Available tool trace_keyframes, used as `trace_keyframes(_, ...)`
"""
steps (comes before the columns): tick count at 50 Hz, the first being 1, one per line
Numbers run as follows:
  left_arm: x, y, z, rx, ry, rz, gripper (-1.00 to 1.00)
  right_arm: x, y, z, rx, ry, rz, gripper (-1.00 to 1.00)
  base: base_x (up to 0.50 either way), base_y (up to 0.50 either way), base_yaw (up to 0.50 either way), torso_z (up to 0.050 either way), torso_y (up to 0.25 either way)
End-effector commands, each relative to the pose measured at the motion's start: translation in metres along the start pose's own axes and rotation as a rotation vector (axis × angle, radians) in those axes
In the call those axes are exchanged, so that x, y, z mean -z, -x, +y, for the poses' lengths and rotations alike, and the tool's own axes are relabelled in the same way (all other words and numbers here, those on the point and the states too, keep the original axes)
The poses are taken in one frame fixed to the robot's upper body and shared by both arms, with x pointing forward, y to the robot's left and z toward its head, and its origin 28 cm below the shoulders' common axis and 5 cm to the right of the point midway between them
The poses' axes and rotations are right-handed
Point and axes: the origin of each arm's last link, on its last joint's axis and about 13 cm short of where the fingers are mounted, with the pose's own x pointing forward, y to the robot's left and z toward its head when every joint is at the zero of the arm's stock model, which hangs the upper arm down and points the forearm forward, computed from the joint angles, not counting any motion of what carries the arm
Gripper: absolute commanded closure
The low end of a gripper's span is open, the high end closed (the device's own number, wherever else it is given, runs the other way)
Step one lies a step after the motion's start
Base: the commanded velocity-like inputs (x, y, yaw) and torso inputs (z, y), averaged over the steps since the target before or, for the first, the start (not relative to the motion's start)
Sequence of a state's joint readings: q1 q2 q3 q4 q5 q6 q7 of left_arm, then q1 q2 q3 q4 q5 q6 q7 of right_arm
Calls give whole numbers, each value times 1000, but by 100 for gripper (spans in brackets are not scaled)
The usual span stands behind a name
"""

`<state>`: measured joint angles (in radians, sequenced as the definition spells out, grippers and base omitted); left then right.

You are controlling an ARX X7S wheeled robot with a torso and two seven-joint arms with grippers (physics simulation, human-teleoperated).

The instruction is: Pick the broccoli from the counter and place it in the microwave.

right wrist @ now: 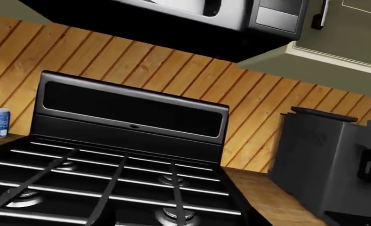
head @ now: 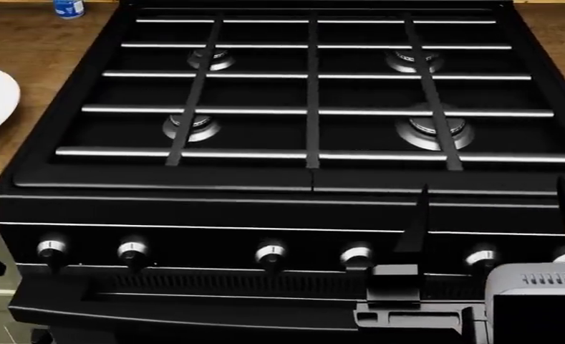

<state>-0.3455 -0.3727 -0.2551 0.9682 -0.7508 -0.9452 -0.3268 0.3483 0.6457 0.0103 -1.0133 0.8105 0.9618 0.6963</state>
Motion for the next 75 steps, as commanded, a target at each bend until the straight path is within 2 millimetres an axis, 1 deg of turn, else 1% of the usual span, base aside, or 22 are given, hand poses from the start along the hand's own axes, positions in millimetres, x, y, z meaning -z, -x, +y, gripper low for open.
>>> trace_keyframes(1,2,-1,-4,7,11,4,-100,-2,-1,0,-10,-1,-2,-100,0,500,0,0,0)
trace_keyframes(24,6,1,-3,-9,14,13,-100,1,0,0,-18,13,-3,-100,0,500,0,0,0)
trace_keyframes(33,3,2,-2,-8,6,20,-100,1,1,-1,-18,4,9,-100,0,500,0,0,0)
trace_keyframes(34,2,1,-1,-8,7,29,-100,0,1,-1,-24,37,6,-100,0,336,0,0,0)
trace_keyframes(36,-1,-2,0,3,-11,42,-100,-4,-1,-2,-20,33,13,-100,0,0,0,0,0)
trace_keyframes(37,-5,-4,1,8,-17,43,-100,-8,-4,-4,-20,63,26,-100,0,0,0,0,0)
trace_keyframes(40,-20,-14,5,24,-13,57,-100,-22,-8,-7,-26,66,21,-100,0,0,0,0,0)
trace_keyframes(41,-26,-19,8,9,0,57,-100,-29,-11,-9,-39,80,23,-100,0,0,0,0,0)
trace_keyframes(42,-31,-23,10,-18,-1,60,-100,-35,-11,-10,-48,75,-3,-100,0,0,0,0,0)
trace_keyframes(43,-38,-30,14,-46,-19,70,-100,-45,-11,-13,-77,84,-43,-100,500,1,0,0,0)
trace_keyframes(45,-45,-38,18,-68,-28,75,-100,-53,-13,-14,-66,98,-59,-100,500,1,0,0,0)
trace_keyframes(48,-53,-45,20,-90,-14,98,-100,-58,-14,-14,-65,109,-69,-100,500,1,0,0,0)
trace_keyframes(51,-59,-51,21,-90,-42,100,-100,-59,-17,-14,-54,114,-69,-100,500,1,0,0,0)
trace_keyframes(57,-63,-63,23,-88,-72,152,-100,-58,-20,-15,-37,121,-65,-100,500,1,0,0,0)
trace_keyframes(63,-71,-75,25,-103,-114,126,-100,-55,-23,-16,-12,131,-46,-100,486,1,0,0,0)
trace_keyframes(68,-78,-82,27,-99,-117,134,-100,-51,-23,-15,19,134,-14,-100,62,0,0,0,0)
trace_keyframes(75,-81,-94,32,-119,-125,202,-100,-47,-21,-12,19,101,15,-100,0,0,0,0,0)
